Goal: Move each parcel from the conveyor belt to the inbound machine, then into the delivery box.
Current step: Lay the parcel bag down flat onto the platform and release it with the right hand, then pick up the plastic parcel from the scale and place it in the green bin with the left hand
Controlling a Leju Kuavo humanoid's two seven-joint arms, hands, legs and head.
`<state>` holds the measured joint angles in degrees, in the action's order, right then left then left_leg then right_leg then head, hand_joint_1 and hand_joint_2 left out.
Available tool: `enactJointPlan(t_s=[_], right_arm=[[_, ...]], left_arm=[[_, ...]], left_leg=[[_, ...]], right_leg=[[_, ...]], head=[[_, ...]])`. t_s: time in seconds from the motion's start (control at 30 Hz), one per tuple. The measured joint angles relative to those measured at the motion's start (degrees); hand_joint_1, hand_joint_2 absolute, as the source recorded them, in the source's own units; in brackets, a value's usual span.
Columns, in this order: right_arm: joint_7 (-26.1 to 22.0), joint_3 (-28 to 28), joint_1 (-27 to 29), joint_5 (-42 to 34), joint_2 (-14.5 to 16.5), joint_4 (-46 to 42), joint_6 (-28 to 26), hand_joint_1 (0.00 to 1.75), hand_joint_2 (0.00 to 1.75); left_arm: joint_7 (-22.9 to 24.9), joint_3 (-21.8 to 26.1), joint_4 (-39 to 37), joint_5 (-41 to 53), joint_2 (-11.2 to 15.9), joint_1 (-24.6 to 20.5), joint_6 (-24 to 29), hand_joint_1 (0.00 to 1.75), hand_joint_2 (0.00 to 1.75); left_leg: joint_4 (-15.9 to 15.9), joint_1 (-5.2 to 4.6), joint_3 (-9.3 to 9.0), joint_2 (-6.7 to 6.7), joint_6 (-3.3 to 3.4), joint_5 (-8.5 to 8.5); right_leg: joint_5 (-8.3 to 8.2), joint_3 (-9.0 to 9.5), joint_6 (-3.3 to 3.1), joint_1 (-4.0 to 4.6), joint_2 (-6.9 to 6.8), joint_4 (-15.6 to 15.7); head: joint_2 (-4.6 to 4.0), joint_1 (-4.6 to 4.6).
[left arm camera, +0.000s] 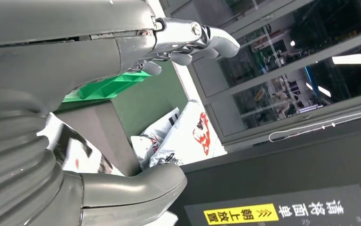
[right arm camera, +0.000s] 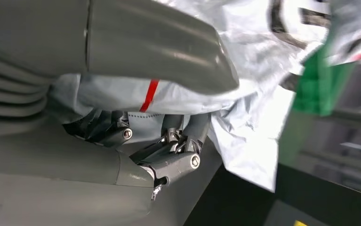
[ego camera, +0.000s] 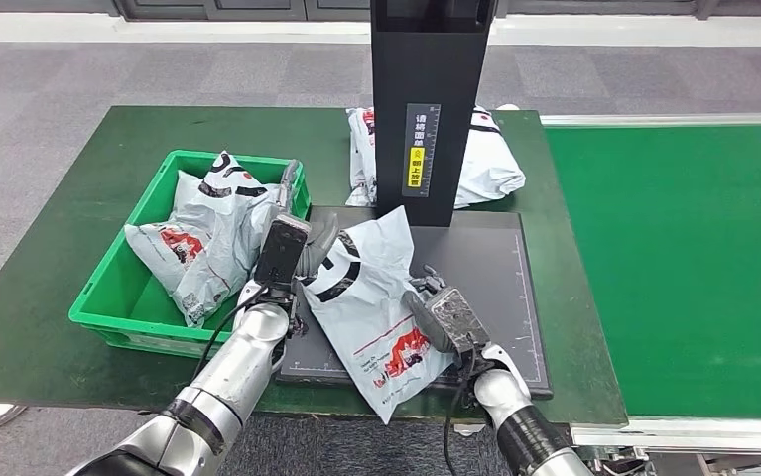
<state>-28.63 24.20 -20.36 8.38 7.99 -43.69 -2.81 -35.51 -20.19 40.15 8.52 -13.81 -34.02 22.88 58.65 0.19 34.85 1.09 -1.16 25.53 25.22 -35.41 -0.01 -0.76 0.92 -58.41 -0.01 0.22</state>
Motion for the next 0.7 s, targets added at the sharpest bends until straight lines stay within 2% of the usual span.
enactJointPlan(t_s=[0.17, 0.4, 0.5, 0.7], right_arm=[[-2.84, -2.18, 2.20, -7.43, -0.24, -4.38, 4.75, 0.00, 0.00], [-3.76, -5.45, 1.08, -10.98, -0.45, -6.32, 5.72, 0.00, 0.00], [-4.18, -6.51, 0.42, -10.69, -0.45, -7.17, 3.79, 0.00, 0.00], [-3.62, -9.20, -0.11, -6.59, -0.51, -9.22, -3.61, 0.00, 0.00]], left_arm=[[0.56, -1.30, -0.43, 3.20, 0.04, -0.06, -0.45, 0.00, 1.75], [2.24, -2.50, -2.78, 7.61, -0.68, -1.71, -1.10, 0.00, 1.75], [2.38, -3.05, -4.48, 8.98, -1.41, -2.66, -1.11, 0.00, 1.75], [3.77, -4.45, -7.81, 11.99, -2.71, -3.82, -1.11, 0.00, 1.75]], left_leg=[[0.00, 0.00, 0.01, -0.01, 0.00, 0.00], [0.02, -0.03, 0.01, -0.03, 0.01, -0.02], [0.03, -0.03, 0.01, -0.02, 0.02, -0.02], [0.02, -0.03, 0.01, -0.02, 0.01, -0.01]], right_leg=[[0.00, -0.01, 0.00, -0.01, 0.01, 0.00], [-0.04, 0.00, 0.03, -0.04, 0.01, 0.00], [-0.04, 0.00, 0.03, -0.04, 0.02, 0.00], [-0.04, -0.02, 0.03, -0.04, 0.03, 0.00]], head=[[0.00, 0.00], [-0.01, 0.00], [-0.01, 0.00], [-0.01, 0.00]])
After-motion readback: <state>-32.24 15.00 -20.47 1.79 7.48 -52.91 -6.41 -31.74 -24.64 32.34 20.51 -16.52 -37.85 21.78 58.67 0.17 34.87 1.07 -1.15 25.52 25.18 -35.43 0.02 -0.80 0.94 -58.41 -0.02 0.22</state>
